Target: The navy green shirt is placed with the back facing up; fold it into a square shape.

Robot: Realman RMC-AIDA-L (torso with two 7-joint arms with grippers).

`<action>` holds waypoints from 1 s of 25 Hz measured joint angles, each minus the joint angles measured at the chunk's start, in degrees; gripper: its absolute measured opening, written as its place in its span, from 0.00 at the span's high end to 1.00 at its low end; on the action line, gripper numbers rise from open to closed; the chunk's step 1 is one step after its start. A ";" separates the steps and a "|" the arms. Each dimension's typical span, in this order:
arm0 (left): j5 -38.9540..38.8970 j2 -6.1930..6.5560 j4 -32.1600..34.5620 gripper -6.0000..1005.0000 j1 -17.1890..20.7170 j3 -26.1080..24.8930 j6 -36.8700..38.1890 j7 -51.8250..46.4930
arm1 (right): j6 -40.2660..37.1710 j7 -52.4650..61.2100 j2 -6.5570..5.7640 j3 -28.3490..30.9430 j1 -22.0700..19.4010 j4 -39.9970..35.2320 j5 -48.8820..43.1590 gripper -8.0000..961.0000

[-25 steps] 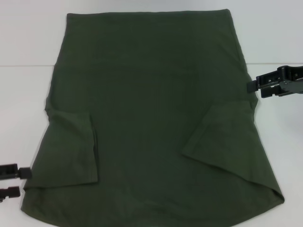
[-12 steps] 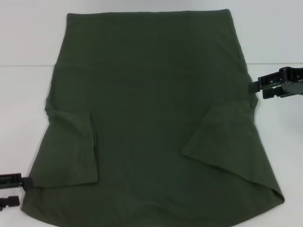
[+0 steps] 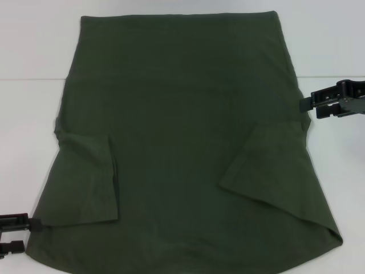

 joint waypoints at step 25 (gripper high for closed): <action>0.62 -0.07 -2.61 0.22 -2.67 -2.18 0.82 0.41 | 0.15 -0.06 -0.03 0.26 -0.55 0.05 0.15 0.34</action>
